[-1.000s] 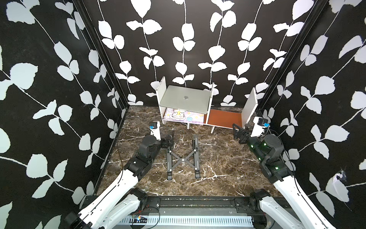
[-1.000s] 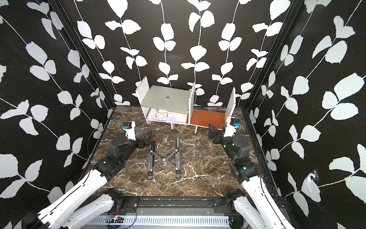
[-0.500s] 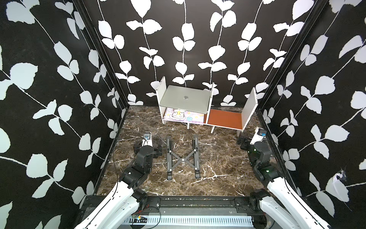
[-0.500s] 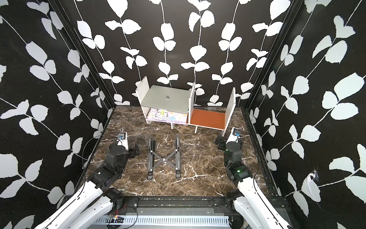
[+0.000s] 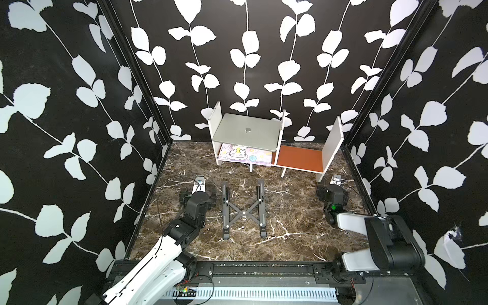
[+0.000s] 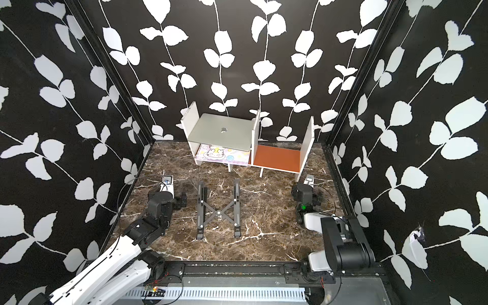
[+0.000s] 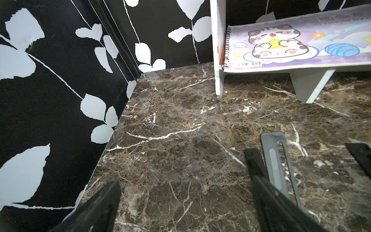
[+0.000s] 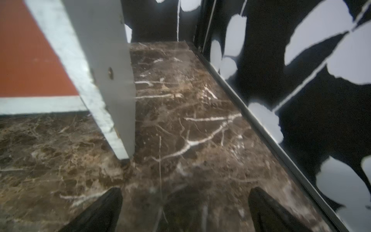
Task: Close the laptop lid and set it aside
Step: Reset both arms
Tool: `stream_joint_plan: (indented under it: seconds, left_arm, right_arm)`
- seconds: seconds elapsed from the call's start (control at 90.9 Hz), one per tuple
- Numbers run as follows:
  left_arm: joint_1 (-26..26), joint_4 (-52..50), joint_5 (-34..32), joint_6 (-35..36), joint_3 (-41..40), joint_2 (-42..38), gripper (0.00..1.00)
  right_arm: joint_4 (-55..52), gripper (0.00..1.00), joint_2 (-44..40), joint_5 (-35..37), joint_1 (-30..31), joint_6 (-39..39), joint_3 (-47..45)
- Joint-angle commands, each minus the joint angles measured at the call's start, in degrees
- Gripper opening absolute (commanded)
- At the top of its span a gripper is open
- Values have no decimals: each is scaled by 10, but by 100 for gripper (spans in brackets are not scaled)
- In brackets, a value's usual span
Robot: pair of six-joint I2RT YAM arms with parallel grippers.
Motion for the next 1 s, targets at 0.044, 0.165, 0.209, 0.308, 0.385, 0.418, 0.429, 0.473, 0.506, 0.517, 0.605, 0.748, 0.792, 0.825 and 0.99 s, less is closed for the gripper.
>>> stream_joint_plan:
  seconds: [0.044,0.165,0.209,0.308,0.385,0.418,0.429,0.473,0.506,0.517,0.605,0.748,0.792,0.825,0.99]
  left_arm:
    - [4,15,-3,19,9,-6,99]
    - [5,64,-13,44,-12,-7,99]
    - [6,88,-21,55,-20,2,99]
    - [27,144,-34,84,-26,38,99]
    - [60,181,-25,93,-27,82,99]
    - [78,205,-16,96,-29,103,99]
    - [84,210,-13,98,-29,113,99]
    - [104,248,-8,101,-33,142,99]
    - [117,286,-5,106,-40,176,99]
    - [120,296,-2,108,-42,184,99]
    - [147,430,45,123,-72,262,99]
    - [187,592,126,153,-79,396,99]
    - [216,608,169,141,-81,420,99]
    - [241,641,197,113,-95,449,99]
    - [297,704,291,85,-92,498,99]
  right_arm:
    - [229,100,54,-79,-20,-38,-24]
    - [194,100,40,-82,-27,-32,-16]
    - [189,100,43,-79,-24,-33,-15]
    - [199,100,43,-79,-23,-35,-18]
    - [194,100,42,-80,-23,-35,-17]
    - [195,100,43,-81,-23,-36,-16]
    - [193,100,42,-84,-23,-37,-16]
    - [189,100,42,-90,-22,-40,-14]
    - [190,100,42,-92,-23,-41,-14]
    - [189,100,42,-92,-23,-41,-14]
    - [188,100,42,-93,-23,-41,-14]
    - [189,100,42,-93,-22,-41,-14]
    - [189,100,42,-94,-22,-41,-13]
    - [188,100,42,-94,-22,-41,-13]
    - [189,100,42,-95,-22,-41,-13]
